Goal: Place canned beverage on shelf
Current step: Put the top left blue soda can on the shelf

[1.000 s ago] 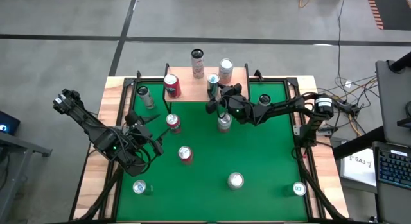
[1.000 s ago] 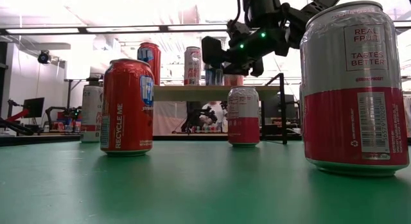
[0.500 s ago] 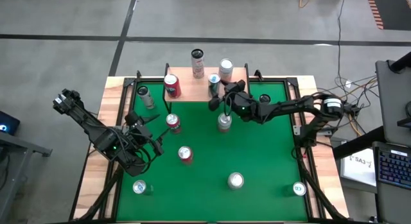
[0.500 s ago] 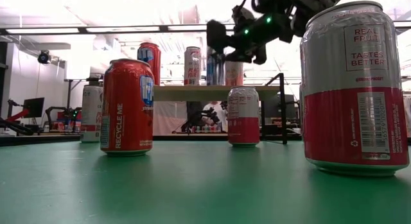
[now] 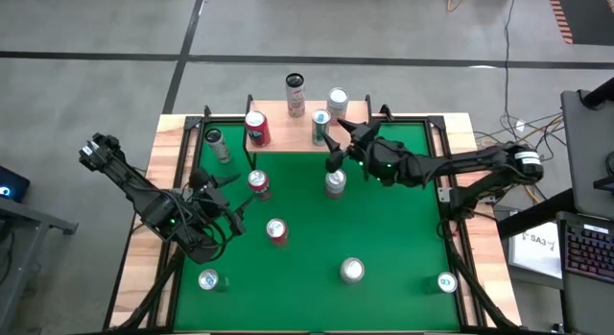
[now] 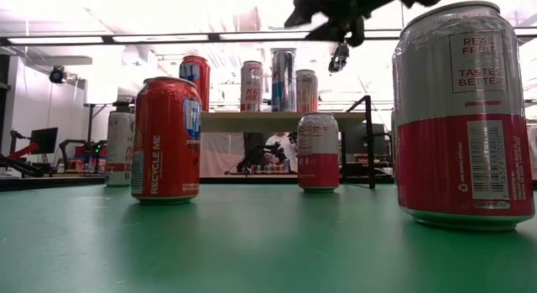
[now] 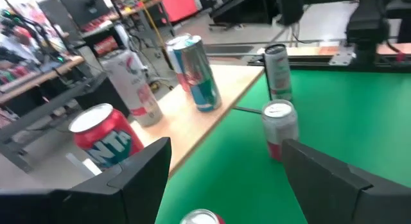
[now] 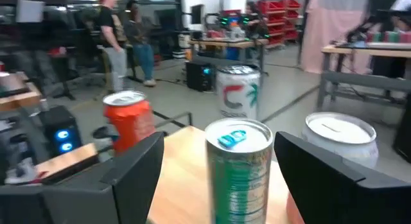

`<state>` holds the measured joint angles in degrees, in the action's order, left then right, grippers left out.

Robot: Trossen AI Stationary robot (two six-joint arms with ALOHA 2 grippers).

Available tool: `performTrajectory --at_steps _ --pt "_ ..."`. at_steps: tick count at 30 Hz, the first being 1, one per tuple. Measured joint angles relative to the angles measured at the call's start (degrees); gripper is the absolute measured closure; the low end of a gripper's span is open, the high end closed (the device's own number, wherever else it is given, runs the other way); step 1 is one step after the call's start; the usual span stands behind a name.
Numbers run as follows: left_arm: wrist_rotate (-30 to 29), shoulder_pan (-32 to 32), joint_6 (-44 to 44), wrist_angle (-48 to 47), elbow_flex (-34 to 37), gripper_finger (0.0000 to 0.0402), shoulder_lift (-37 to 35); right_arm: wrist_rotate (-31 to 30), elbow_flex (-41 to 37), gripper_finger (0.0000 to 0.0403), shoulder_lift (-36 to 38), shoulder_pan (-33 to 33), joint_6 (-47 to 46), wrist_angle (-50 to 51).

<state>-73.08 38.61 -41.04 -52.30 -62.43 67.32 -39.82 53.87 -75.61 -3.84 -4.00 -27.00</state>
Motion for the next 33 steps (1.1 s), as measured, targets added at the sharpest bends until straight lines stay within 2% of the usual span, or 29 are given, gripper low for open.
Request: performTrajectory --at_steps 7,12,17,25,33 --pt "6.6 -0.5 1.0 1.9 0.0 0.0135 1.6 8.6 2.9 0.0172 2.8 0.9 -0.4 4.9" --pt "12.0 -0.6 11.7 10.9 0.0 0.0168 3.4 11.4 9.7 0.0214 0.4 0.8 0.2 14.5" --pt "18.6 -0.6 25.6 20.3 0.3 0.0219 4.2 11.8 17.8 0.0251 -3.1 0.9 1.3 24.6" --pt "18.7 -1.3 29.6 20.0 1.4 0.0317 2.2 11.8 27.5 0.0305 -6.7 0.9 2.7 37.0" --pt "22.9 -1.5 35.5 21.7 2.2 0.0397 0.3 11.8 30.3 0.0353 -6.9 1.2 3.6 42.4"
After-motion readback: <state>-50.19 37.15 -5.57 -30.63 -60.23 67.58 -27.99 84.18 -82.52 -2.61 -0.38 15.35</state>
